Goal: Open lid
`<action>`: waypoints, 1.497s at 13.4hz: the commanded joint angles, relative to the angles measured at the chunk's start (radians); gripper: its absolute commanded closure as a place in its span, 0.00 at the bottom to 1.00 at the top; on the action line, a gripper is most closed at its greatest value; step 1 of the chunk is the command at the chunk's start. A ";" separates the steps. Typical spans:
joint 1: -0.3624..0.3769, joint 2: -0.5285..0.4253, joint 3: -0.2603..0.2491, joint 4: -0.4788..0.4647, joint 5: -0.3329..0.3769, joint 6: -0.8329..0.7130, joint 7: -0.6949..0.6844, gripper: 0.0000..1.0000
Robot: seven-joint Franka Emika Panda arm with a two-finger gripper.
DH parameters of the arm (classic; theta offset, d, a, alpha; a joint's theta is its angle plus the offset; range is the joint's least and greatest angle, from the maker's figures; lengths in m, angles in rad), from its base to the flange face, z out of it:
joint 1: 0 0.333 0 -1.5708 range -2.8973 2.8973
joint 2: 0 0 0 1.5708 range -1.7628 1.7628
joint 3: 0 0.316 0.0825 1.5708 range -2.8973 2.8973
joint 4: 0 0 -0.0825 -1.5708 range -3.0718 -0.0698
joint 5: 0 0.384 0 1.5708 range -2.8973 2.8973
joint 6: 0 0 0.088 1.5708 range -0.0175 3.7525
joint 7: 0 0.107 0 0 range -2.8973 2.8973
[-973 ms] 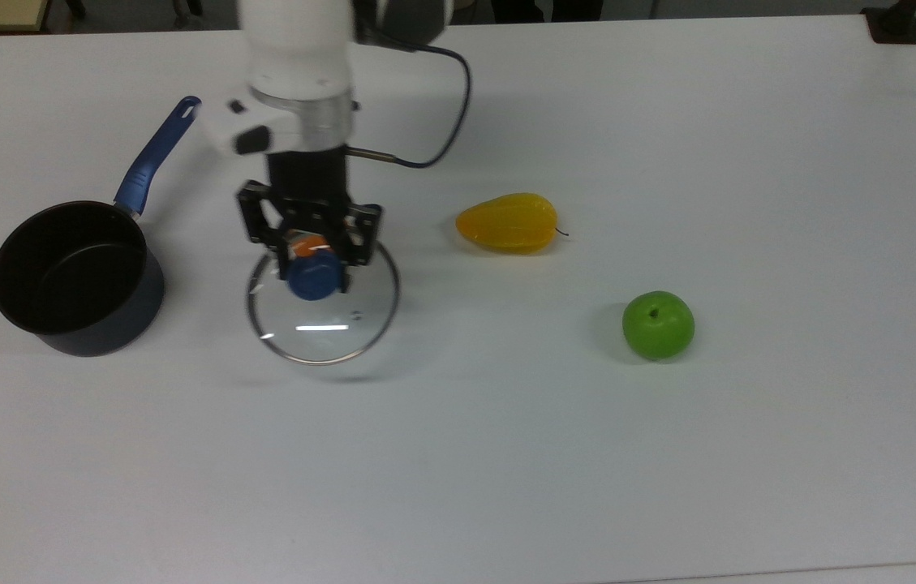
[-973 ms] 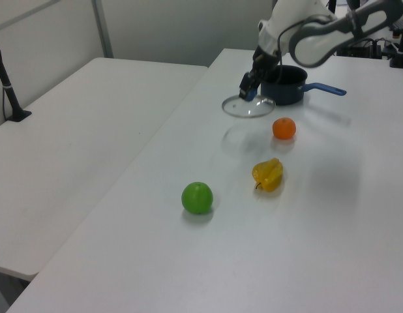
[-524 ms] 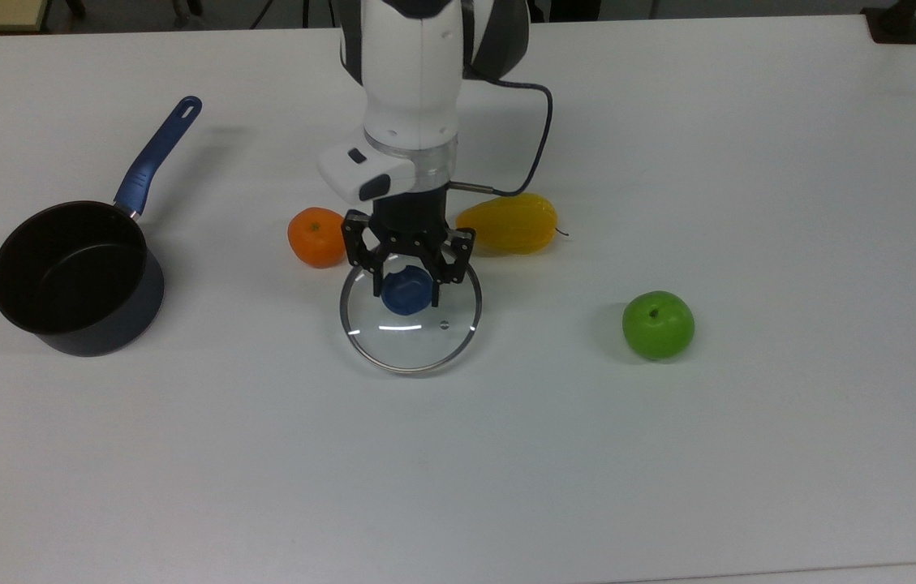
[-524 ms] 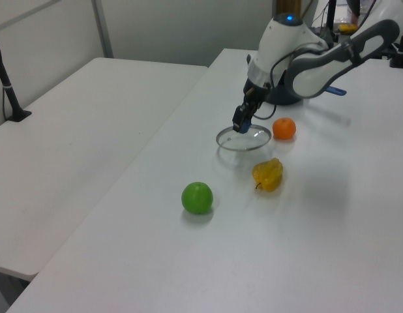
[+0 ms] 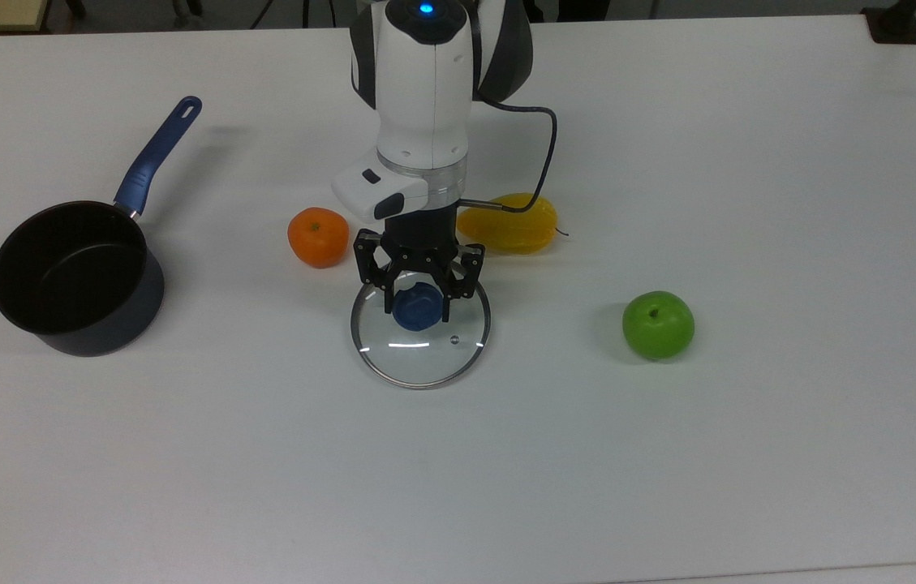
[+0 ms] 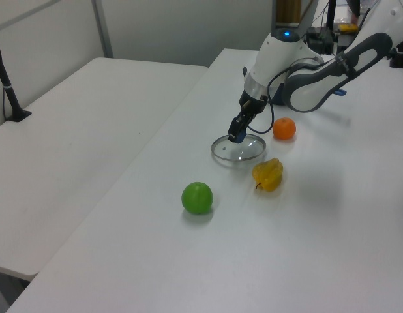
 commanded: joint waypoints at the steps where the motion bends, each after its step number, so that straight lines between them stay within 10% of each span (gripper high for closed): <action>1: 0.015 -0.003 -0.012 0.002 -0.029 0.010 0.029 0.00; 7: 0.015 -0.090 -0.010 0.006 -0.029 -0.130 0.022 0.00; 20: -0.049 -0.506 -0.029 0.045 0.126 -0.979 -0.369 0.00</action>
